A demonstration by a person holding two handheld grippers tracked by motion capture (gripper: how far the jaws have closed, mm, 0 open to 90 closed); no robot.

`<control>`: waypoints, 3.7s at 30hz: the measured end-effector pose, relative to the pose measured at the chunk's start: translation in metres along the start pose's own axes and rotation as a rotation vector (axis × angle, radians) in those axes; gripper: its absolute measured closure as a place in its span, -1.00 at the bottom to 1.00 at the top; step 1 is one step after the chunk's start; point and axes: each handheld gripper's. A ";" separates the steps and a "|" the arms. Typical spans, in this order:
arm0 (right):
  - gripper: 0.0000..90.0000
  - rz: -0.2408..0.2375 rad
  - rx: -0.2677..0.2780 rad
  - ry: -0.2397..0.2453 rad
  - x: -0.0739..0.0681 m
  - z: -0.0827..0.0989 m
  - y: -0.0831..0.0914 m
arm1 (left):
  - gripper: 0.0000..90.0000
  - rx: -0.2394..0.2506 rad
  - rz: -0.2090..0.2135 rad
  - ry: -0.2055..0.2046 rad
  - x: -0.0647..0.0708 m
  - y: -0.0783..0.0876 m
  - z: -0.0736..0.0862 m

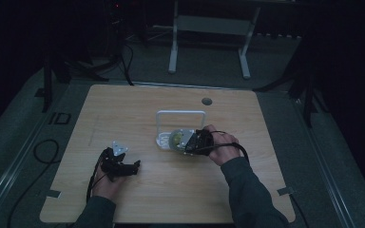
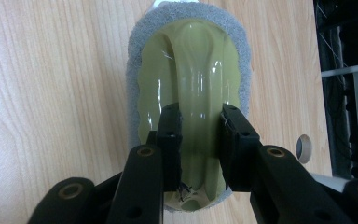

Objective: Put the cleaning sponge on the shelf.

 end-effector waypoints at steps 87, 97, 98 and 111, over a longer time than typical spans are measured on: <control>0.60 -0.011 -0.055 0.132 0.018 -0.025 -0.050 | -0.74 0.002 0.000 0.002 0.000 0.000 0.000; 0.60 -0.015 -0.070 0.148 0.019 -0.030 -0.052 | -0.74 0.002 0.000 0.000 0.000 0.000 0.000; 0.60 -0.017 -0.073 0.146 0.018 -0.031 -0.052 | -0.74 0.002 0.000 0.001 0.000 0.000 0.000; 0.60 -0.026 -0.081 0.140 0.020 -0.032 -0.055 | -0.74 0.002 0.000 0.001 0.000 0.000 0.000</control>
Point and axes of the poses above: each handheld gripper's, and its own axes: y roughly backward along the jaws, z roughly out of its underside, x roughly to its right, and after that the axes turned 9 degrees about y, right-handed
